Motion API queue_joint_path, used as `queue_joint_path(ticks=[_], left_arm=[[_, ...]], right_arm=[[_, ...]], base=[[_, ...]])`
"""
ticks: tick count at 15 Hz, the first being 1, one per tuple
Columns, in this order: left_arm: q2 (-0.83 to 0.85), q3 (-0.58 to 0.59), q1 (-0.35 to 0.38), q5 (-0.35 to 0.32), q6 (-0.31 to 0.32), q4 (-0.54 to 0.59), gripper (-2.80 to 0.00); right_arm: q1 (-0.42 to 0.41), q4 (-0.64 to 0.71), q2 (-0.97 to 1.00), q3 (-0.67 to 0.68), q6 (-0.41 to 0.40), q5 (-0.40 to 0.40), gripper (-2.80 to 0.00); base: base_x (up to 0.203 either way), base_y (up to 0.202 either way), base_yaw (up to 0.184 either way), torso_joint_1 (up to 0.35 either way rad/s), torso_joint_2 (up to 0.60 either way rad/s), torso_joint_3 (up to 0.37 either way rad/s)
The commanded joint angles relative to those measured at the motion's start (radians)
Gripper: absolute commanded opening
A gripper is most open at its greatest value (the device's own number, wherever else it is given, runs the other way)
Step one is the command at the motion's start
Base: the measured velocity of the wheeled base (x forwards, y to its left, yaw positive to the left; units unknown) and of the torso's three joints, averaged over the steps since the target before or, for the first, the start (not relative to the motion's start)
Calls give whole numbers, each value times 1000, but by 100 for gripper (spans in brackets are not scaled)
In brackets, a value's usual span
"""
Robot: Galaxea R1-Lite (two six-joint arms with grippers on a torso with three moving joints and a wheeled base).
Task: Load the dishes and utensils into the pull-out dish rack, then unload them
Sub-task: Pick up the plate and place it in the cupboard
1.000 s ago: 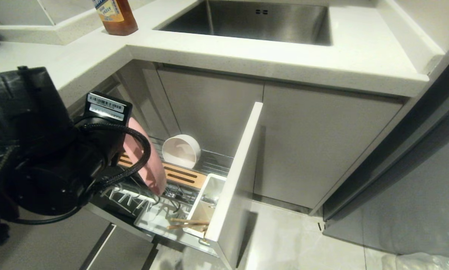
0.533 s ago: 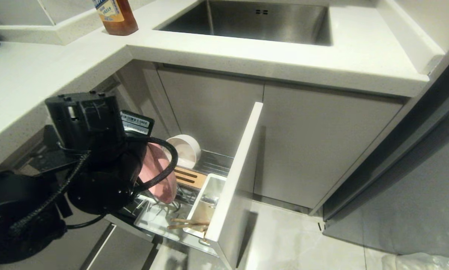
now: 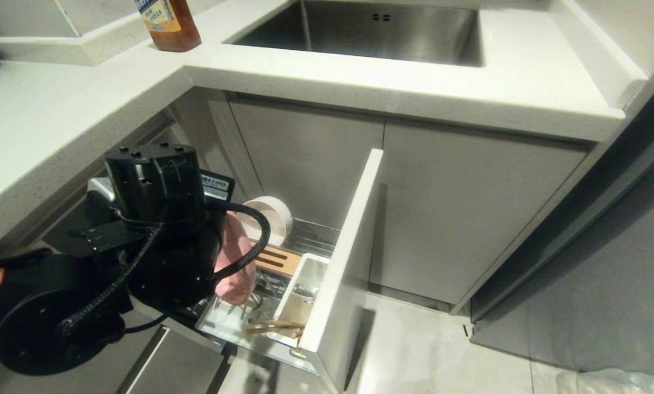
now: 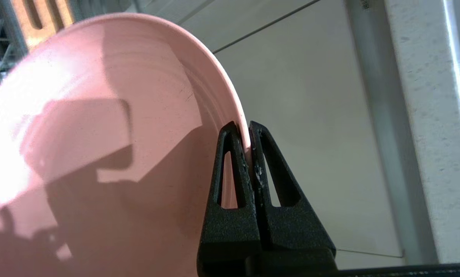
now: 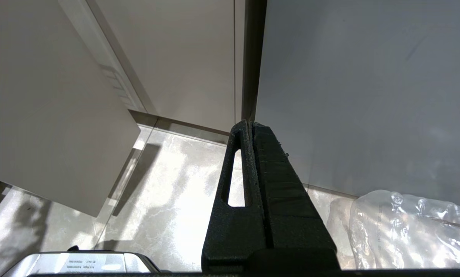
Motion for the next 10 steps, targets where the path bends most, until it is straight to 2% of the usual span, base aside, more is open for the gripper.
queue_joint_path(ticks=[1, 6, 10], left_arm=[[1, -14, -4, 6, 10, -5, -280], [-1, -24, -7, 18, 20, -10, -280], [17, -21, -3, 31, 14, -79, -280]], right_arm=[[0, 0, 0, 0, 0, 0, -280], [0, 0, 0, 0, 0, 0, -280], [0, 0, 0, 0, 0, 0, -280]], base=[[0, 0, 0, 0, 0, 0], [0, 0, 0, 0, 0, 0], [0, 0, 0, 0, 0, 0]])
